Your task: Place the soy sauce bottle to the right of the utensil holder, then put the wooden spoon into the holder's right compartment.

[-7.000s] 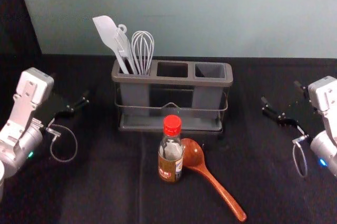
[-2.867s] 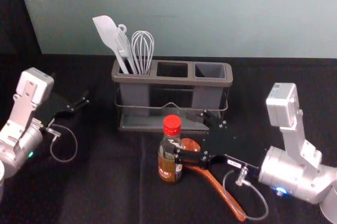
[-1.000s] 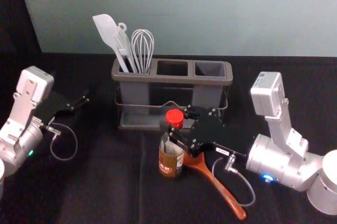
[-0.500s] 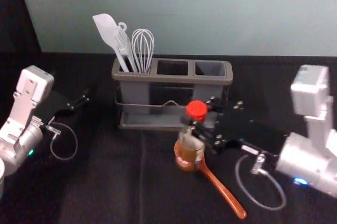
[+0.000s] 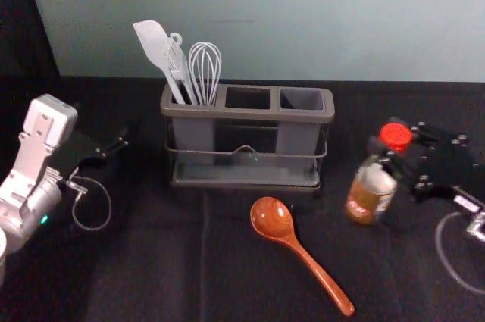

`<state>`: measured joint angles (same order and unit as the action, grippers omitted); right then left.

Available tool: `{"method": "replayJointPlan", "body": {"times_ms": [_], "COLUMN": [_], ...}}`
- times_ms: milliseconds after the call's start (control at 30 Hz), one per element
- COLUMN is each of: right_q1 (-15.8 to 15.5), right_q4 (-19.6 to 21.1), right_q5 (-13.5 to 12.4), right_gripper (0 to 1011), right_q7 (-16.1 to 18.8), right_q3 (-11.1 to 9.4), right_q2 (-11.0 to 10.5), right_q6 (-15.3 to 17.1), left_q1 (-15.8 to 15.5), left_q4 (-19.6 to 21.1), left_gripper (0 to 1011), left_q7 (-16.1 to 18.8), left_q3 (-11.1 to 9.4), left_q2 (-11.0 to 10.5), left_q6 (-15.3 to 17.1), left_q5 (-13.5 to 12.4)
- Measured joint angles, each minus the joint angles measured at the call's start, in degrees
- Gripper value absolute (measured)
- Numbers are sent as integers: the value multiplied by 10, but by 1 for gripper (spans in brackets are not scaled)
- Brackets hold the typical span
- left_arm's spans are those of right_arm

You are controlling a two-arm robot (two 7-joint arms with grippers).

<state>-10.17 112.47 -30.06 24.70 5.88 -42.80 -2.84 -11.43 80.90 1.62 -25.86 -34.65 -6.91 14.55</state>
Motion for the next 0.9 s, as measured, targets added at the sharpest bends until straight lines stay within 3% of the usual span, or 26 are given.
{"method": "replayJointPlan", "body": {"times_ms": [133, 333, 700, 900], "right_q1": [-12, 5, 102, 144], "right_q4": [-22, -53, -130, -167], "right_q5": [0, 8, 50, 54], "right_gripper": [392, 392, 392, 392], "right_q7": [-12, -16, -13, -7], "right_q3": [-30, -33, 20, 39], "right_q2": [3, 16, 61, 87], "right_q6": [-6, -1, 23, 28], "left_q1": [0, 0, 0, 0], "left_q4": [0, 0, 0, 0], "left_gripper": [1005, 1005, 1005, 1005], "left_q7": [0, 0, 0, 0], "left_q3": [0, 0, 0, 0], "left_q2": [0, 0, 0, 0], "left_q6": [0, 0, 0, 0], "left_q5": [0, 0, 0, 0]}}
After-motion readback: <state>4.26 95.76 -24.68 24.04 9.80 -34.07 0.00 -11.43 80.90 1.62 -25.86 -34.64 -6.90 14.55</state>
